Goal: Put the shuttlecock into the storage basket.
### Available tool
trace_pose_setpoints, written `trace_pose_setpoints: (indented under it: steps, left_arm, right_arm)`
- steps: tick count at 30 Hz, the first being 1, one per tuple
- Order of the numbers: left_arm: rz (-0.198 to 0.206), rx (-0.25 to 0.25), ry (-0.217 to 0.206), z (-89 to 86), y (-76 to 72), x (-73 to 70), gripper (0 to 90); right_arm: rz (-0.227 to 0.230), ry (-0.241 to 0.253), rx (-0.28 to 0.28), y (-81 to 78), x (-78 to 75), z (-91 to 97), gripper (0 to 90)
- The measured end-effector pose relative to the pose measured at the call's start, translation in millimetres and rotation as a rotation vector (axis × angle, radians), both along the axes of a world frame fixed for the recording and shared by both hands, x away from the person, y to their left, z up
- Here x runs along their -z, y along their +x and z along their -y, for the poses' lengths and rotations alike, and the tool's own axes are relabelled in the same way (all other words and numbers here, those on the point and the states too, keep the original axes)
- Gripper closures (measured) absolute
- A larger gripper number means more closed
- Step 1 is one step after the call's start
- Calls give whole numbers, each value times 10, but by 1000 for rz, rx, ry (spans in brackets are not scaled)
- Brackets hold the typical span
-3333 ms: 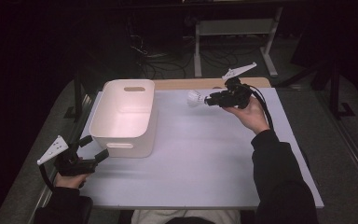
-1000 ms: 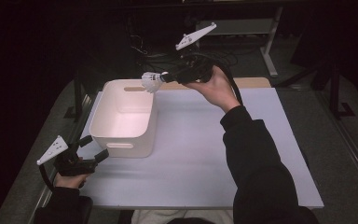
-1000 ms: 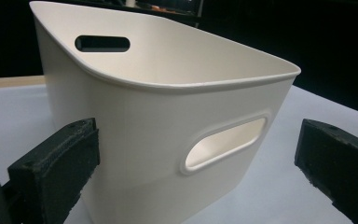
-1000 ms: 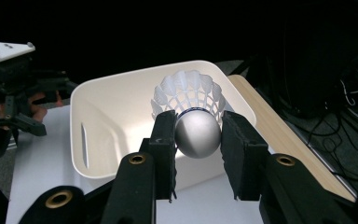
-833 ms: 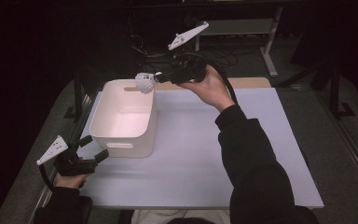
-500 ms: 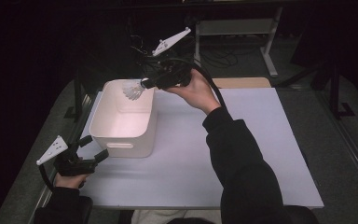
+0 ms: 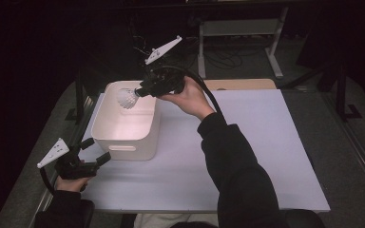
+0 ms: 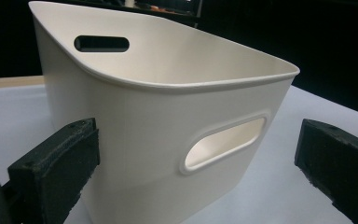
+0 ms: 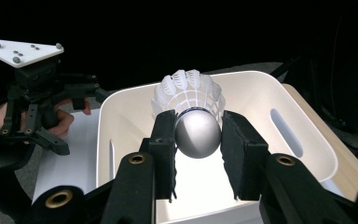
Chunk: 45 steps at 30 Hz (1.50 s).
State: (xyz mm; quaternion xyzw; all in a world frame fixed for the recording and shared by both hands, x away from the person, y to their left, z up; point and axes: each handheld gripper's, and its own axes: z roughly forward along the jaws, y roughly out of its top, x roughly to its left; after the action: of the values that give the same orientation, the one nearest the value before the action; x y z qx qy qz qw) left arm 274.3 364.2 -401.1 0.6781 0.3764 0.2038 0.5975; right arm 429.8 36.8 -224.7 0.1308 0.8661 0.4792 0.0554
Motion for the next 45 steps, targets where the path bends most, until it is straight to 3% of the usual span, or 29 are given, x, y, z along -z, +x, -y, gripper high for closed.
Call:
trace_pose_setpoints:
  steps: [24,38,45]
  left_arm:
    - [-4,3,-5,1,3,3,0]
    - [-4,2,-5,-1,4,4,0]
    - [-5,0,-5,-2,4,4,0]
  right_arm:
    - [-68,-6,-21,73,420,-169,654]
    - [-111,-33,-40,77,675,-283,654]
    - [-124,-72,-58,46,789,-359,654]
